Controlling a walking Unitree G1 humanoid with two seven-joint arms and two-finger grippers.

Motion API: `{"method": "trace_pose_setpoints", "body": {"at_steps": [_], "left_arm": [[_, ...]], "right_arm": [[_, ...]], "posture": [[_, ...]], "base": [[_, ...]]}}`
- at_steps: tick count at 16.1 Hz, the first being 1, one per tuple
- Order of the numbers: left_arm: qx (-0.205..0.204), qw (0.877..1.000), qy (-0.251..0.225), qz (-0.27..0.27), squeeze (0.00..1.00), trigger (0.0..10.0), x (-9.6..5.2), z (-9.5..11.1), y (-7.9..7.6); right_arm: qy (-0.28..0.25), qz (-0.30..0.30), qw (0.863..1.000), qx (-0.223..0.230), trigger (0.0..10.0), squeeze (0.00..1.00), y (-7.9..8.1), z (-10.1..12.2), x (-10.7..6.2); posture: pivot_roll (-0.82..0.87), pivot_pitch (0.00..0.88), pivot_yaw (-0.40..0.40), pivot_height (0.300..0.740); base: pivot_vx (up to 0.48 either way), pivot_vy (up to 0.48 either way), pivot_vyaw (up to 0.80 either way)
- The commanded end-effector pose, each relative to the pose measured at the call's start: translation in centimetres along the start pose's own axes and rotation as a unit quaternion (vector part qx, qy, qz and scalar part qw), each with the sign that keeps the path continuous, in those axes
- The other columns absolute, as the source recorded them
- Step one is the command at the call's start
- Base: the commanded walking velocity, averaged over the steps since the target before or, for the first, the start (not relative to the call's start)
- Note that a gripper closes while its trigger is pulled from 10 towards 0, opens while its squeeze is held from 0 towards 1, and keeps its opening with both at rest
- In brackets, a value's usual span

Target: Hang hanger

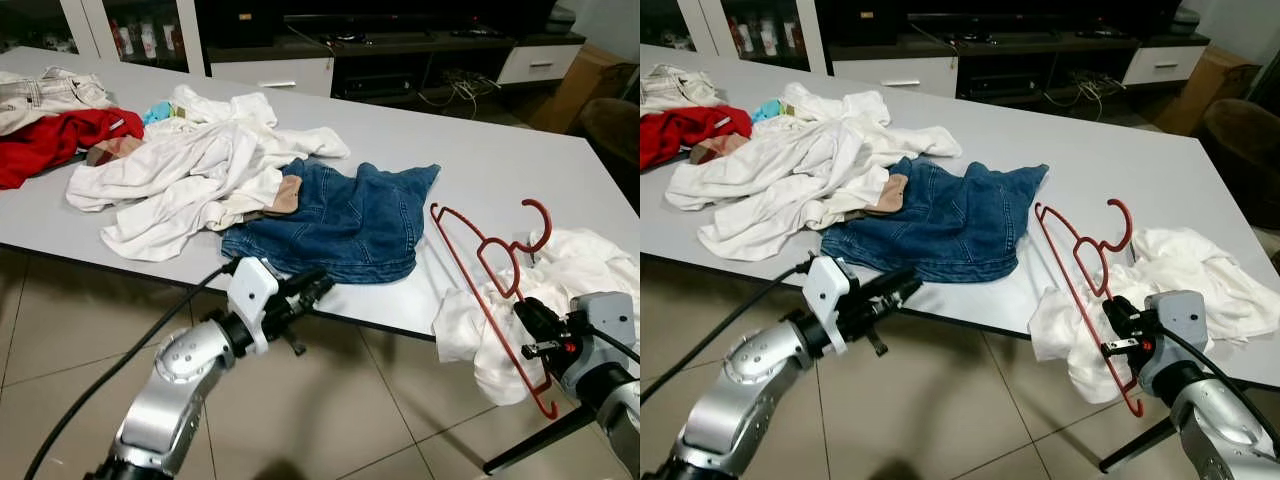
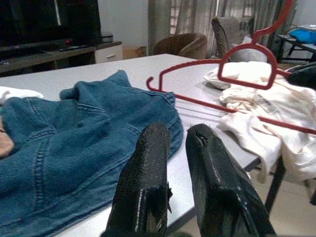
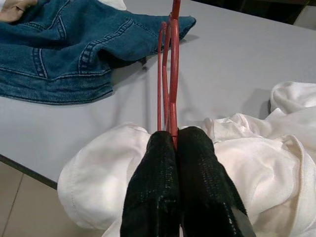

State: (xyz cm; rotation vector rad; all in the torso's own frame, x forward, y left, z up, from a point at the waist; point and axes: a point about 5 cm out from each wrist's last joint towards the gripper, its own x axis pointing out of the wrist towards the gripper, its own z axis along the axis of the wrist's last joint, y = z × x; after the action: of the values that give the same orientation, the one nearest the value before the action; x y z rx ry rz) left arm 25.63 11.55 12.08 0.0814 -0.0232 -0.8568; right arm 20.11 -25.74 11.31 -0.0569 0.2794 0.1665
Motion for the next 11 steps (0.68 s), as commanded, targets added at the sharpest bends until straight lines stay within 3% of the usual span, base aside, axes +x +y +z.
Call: {"method": "trace_pose_setpoints", "body": {"at_steps": [1, 2, 7, 11], "left_arm": [[0.019, 1.000, -0.005, 0.014, 0.00, 10.0, 0.3, 0.6, 1.1], [0.020, 0.999, -0.009, 0.024, 0.00, 10.0, 0.5, 1.0, 1.8], [-0.045, 0.998, -0.027, 0.030, 0.00, 10.0, 0.9, 0.2, 0.6], [-0.082, 0.994, -0.044, 0.061, 0.00, 10.0, 1.2, 0.1, 0.9]], "right_arm": [[0.004, -0.003, 1.000, -0.002, 10.0, 0.00, 0.0, -0.2, 0.1], [0.002, 0.001, 1.000, -0.001, 10.0, 0.00, 0.4, -0.3, 0.4], [-0.019, 0.006, 1.000, 0.006, 10.0, 0.00, 1.2, 0.1, 1.0], [-0.035, -0.004, 0.999, -0.002, 10.0, 0.00, 1.0, 0.6, 1.3]], "posture": [[-0.09, 0.000, -0.053, 0.740], [-0.09, 0.000, -0.052, 0.740], [-0.08, 0.000, -0.049, 0.740], [-0.08, 0.000, -0.049, 0.740]], "base": [[0.000, 0.000, 0.00], [0.000, 0.000, 0.00], [0.000, 0.000, 0.00], [0.000, 0.000, 0.00]]}}
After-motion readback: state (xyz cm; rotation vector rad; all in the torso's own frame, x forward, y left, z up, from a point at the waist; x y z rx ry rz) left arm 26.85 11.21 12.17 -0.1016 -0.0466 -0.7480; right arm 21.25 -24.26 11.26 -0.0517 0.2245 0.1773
